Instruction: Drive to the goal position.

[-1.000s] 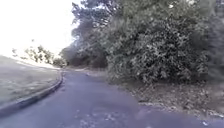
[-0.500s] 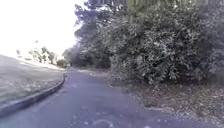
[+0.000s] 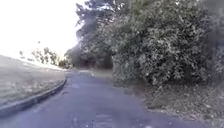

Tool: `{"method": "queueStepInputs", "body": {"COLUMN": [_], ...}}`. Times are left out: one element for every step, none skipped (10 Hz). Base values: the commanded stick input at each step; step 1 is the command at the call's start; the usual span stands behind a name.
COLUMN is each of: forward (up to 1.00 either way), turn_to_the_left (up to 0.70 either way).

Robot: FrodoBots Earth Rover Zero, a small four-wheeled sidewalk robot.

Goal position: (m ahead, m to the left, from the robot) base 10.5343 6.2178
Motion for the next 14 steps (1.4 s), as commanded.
{"method": "queueStepInputs", "body": {"forward": [0.70, 0.70, 0.70, 0.70, 0.70, 0.70, 0.70, 0.70, 0.70, 0.70, 0.70, 0.70, 0.70, 0.70], "turn_to_the_left": [0.00, 0.00, 0.00, 0.00, 0.00, 0.00, 0.00, 0.00, 0.00, 0.00, 0.00, 0.00, 0.00, 0.00]}}
